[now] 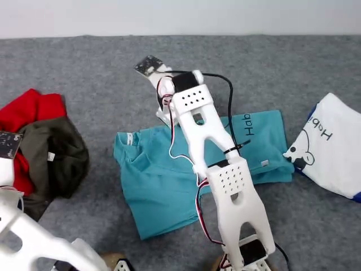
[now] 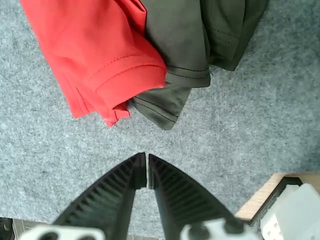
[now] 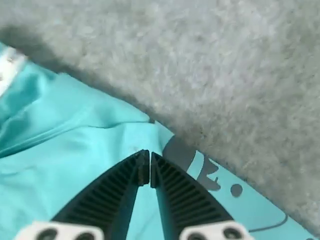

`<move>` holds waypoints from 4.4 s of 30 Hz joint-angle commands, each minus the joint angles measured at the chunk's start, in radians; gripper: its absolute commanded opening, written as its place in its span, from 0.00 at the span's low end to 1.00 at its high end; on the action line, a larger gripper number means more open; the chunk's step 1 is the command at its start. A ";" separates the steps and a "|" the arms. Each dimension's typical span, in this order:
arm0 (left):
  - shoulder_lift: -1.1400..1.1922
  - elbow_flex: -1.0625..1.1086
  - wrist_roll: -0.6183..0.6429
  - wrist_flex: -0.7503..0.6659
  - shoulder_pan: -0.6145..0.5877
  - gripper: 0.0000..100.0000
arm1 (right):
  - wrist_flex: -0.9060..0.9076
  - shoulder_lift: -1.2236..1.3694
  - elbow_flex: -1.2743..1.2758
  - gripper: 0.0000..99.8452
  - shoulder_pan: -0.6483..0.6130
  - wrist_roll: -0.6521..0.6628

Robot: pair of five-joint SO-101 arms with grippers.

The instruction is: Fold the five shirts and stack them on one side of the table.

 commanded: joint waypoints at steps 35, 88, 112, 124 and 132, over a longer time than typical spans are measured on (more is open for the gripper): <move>-0.015 -0.005 -0.009 -0.021 0.006 0.02 | 0.137 -0.067 0.012 0.01 -0.318 -0.012; -0.021 0.013 -0.009 -0.049 -0.064 0.02 | 0.136 -0.417 0.500 0.01 -0.352 -0.015; -0.021 0.027 -0.009 -0.049 -0.063 0.02 | -0.186 -0.677 1.272 0.01 -0.094 -0.008; -0.021 0.027 -0.009 -0.049 -0.063 0.02 | -0.101 -0.803 1.272 0.01 -0.101 -0.014; -0.021 0.027 -0.009 -0.051 -0.063 0.02 | 0.044 -0.862 1.237 0.01 -0.249 -0.017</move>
